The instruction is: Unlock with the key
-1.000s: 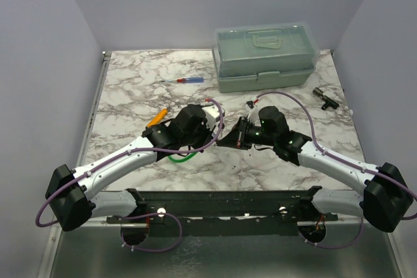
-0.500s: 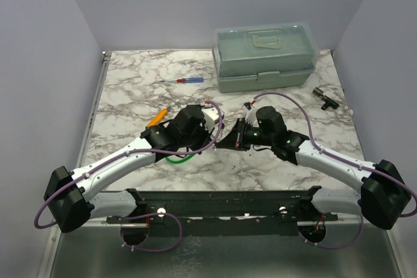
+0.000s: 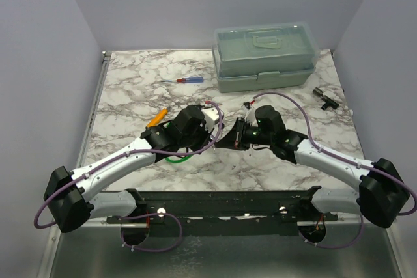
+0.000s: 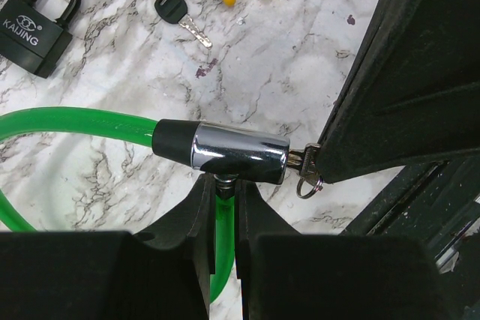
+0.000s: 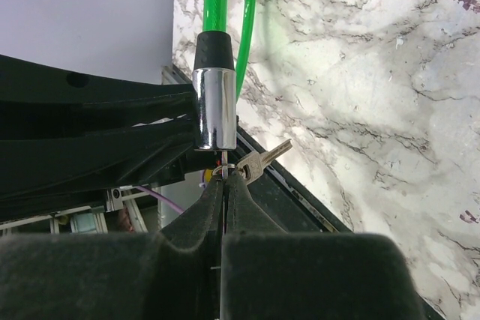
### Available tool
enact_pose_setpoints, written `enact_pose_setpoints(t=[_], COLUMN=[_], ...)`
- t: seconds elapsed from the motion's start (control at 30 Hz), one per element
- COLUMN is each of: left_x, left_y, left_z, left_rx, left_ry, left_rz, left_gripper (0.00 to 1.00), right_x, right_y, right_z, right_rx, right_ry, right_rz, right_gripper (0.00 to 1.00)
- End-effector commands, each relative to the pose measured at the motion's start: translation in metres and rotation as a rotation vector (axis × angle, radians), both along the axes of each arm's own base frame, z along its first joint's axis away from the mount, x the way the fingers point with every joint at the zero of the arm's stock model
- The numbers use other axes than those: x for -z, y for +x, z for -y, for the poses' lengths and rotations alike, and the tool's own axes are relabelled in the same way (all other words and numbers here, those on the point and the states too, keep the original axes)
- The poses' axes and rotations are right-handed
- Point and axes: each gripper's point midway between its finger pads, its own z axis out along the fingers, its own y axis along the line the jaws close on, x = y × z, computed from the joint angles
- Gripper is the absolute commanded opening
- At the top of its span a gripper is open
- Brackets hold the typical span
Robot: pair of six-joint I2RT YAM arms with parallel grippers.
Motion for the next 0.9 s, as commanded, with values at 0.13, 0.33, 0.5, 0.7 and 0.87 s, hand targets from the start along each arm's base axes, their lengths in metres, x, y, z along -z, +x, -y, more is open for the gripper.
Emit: enact_pose_setpoints(t=[0.13, 0.33, 0.5, 0.7, 0.87], left_x=[-0.013, -0.006, -0.003, -0.001, -0.003], left_y=[-0.006, 0.001, 0.004, 0.004, 0.002], left_z=[0.020, 0.016, 0.014, 0.015, 0.016], left_rx=[0.055, 0.013, -0.004, 0.001, 0.007], left_ry=[-0.067, -0.032, -0.013, -0.013, -0.022], left_rz=[0.024, 0.030, 0.033, 0.026, 0.024], left_gripper=[0.00, 0.00, 0.00, 0.00, 0.00], right_x=[0.004, 0.012, 0.014, 0.013, 0.014], right_y=[0.012, 0.003, -0.003, -0.007, -0.009], right_z=[0.004, 0.012, 0.015, 0.016, 0.012], right_rx=[0.048, 0.040, 0.031, 0.029, 0.013], right_ry=[-0.015, -0.027, -0.022, -0.003, 0.024], right_rz=[0.048, 0.046, 0.040, 0.040, 0.025], right_gripper=[0.05, 0.24, 0.28, 0.24, 0.19])
